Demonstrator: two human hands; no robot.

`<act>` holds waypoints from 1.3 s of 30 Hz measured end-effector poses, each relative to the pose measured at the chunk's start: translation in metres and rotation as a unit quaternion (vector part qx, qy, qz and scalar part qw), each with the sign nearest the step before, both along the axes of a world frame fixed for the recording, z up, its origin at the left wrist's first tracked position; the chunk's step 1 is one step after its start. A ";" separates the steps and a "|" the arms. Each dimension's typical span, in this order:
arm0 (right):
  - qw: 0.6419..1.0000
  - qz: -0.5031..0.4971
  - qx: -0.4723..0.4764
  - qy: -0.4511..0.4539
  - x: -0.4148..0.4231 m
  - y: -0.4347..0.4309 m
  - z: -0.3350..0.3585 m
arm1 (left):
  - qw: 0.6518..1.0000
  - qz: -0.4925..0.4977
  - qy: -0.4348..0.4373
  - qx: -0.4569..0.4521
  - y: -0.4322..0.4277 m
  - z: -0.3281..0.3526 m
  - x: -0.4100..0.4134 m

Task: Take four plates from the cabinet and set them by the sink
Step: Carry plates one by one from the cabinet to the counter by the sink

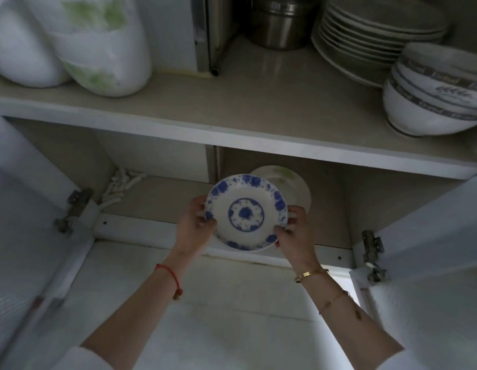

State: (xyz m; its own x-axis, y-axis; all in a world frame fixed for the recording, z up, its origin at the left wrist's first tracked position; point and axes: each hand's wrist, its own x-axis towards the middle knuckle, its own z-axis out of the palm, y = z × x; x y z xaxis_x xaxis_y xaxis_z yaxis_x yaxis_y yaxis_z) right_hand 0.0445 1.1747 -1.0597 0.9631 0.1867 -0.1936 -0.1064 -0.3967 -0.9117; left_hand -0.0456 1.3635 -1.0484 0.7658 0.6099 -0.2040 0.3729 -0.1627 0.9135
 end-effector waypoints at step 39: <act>0.980 -0.166 0.107 -0.007 -0.204 -0.149 0.797 | 0.983 -0.158 -0.090 -0.020 -0.124 0.786 -0.158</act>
